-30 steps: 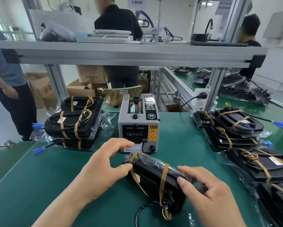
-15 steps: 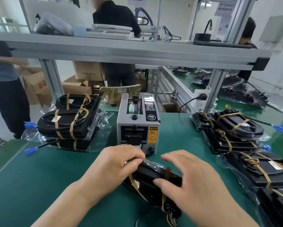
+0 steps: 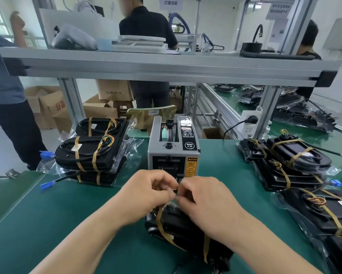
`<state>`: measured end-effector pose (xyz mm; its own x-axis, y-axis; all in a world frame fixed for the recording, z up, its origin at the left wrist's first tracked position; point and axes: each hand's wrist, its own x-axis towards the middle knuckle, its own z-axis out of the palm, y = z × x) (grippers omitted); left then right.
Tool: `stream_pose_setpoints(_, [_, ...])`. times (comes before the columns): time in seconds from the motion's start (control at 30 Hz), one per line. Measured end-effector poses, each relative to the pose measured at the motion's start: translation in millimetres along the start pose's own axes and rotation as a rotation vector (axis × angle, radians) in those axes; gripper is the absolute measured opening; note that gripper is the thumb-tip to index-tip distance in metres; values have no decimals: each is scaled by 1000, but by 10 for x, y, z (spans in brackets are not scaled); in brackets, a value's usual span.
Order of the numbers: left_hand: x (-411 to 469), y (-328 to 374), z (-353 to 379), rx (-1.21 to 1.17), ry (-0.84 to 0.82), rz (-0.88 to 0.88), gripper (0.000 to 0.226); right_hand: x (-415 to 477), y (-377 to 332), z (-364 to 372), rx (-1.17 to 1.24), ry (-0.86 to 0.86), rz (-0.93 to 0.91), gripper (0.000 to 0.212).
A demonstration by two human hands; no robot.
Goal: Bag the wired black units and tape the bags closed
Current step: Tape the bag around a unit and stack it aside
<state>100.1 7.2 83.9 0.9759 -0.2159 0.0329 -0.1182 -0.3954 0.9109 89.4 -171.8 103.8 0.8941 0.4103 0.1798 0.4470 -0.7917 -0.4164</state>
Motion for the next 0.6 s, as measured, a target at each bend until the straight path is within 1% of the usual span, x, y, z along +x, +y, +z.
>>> stream_pose_setpoints(0.03, [27, -15, 29, -72, 52, -55, 10, 8, 3, -2, -13, -35, 6, 10])
stream_pose_setpoints(0.07, [58, -32, 73, -154, 133, -122, 6, 5, 4, 3, -27, -70, 3, 9])
stream_pose_setpoints(0.1, [93, -58, 126, -227, 234, -195, 7, -15, 6, 23, -49, -81, -13, 12])
stream_pose_setpoints(0.17, [156, -111, 237, -282, 406, -290, 10, -62, 5, 58, -110, -11, -55, 14])
stream_pose_setpoints(0.23, [190, -119, 321, -316, 505, -302, 12, -84, 1, 53, -113, 97, -96, 16])
stream_pose_setpoints(0.27, [213, -118, 334, -341, 556, -304, 12, -80, 7, 42, -77, 117, -119, 20])
stream_pose_setpoints(0.3, [248, -126, 333, -363, 610, -315, 12, -77, 14, 19, 7, 99, -135, 26])
stream_pose_setpoints(0.33, [286, -135, 321, -384, 652, -336, 12, -70, 26, -8, 141, 39, -142, 34])
stream_pose_setpoints(0.37, [321, -143, 305, -411, 670, -364, 12, -72, 26, -42, 270, -40, -139, 39])
stream_pose_setpoints(0.4, [357, -148, 295, -447, 662, -398, 12, -81, 25, -66, 334, -113, -147, 42])
stream_pose_setpoints(0.43, [390, -155, 291, -486, 633, -438, 11, -94, 37, -78, 324, -159, -166, 42])
stream_pose_setpoints(0.47, [422, -158, 297, -524, 594, -484, 9, -101, 54, -79, 298, -169, -184, 37])
stream_pose_setpoints(0.53, [474, -146, 306, -599, 515, -582, 5, -105, 87, -73, 277, -114, -186, 21])
stream_pose_setpoints(0.6, [538, -119, 292, -703, 443, -666, 9, -103, 116, -64, 274, -71, -175, 18])
